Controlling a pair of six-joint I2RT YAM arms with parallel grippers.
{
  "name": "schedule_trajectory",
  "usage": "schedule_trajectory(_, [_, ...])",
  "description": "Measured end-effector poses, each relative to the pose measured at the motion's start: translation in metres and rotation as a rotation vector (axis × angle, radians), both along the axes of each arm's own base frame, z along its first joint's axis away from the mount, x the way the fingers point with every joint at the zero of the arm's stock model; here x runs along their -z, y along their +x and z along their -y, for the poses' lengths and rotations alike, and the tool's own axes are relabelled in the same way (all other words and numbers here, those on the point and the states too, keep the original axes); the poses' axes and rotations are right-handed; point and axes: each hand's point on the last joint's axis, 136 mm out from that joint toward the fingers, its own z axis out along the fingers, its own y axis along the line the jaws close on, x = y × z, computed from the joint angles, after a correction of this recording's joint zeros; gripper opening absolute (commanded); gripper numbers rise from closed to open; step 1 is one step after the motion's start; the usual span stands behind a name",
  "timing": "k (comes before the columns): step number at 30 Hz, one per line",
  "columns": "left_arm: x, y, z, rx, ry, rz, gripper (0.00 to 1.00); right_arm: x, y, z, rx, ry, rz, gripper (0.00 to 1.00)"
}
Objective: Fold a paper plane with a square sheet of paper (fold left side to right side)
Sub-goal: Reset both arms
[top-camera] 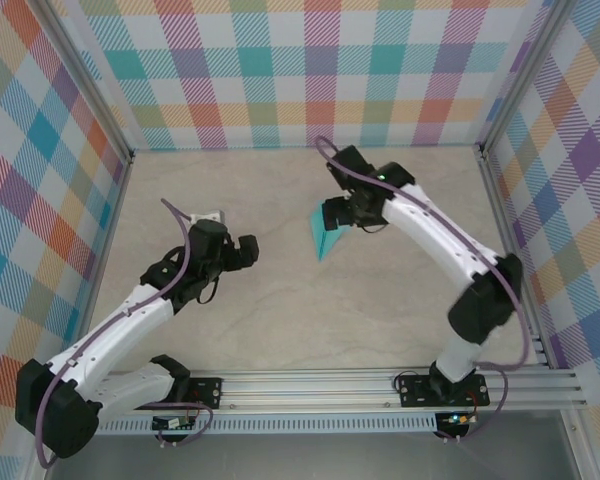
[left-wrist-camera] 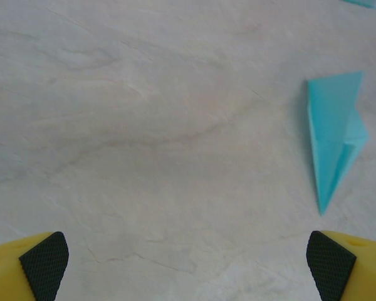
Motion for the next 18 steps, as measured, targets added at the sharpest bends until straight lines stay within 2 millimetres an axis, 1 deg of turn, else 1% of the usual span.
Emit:
schedule_trajectory(2, [-0.001, 0.008, -0.021, -0.083, 0.028, 0.018, 1.0, -0.001, -0.006, 0.03, 0.038, 0.002, 0.067, 1.0])
schedule_trajectory(4, [-0.004, 0.015, -0.047, -0.182, 0.059, 0.052, 1.0, 0.007, -0.012, 0.064, 0.097, -0.004, 0.121, 1.0])
schedule_trajectory(6, [-0.003, 0.02, -0.074, -0.292, 0.105, 0.092, 1.0, 0.022, -0.017, 0.101, 0.173, -0.006, 0.174, 1.0])
schedule_trajectory(7, [-0.001, 0.02, -0.084, -0.335, 0.128, 0.108, 1.0, 0.029, -0.019, 0.115, 0.206, -0.006, 0.196, 1.0])
schedule_trajectory(9, [0.01, 0.017, -0.104, -0.409, 0.2, 0.127, 1.0, 0.051, -0.025, 0.151, 0.294, -0.021, 0.247, 1.0])
schedule_trajectory(10, [0.016, 0.014, -0.11, -0.425, 0.23, 0.129, 1.0, 0.06, -0.027, 0.162, 0.325, -0.03, 0.264, 1.0])
schedule_trajectory(12, [0.029, 0.01, -0.119, -0.445, 0.29, 0.122, 1.0, 0.085, -0.031, 0.183, 0.386, -0.037, 0.294, 1.0])
schedule_trajectory(14, [0.041, 0.011, -0.125, -0.446, 0.329, 0.114, 1.0, 0.109, -0.033, 0.197, 0.429, -0.046, 0.3, 1.0])
schedule_trajectory(16, [0.053, 0.013, -0.129, -0.438, 0.351, 0.107, 1.0, 0.128, -0.029, 0.206, 0.452, -0.063, 0.298, 1.0])
schedule_trajectory(18, [0.069, 0.016, -0.13, -0.411, 0.362, 0.094, 1.0, 0.142, -0.019, 0.209, 0.455, -0.075, 0.313, 1.0])
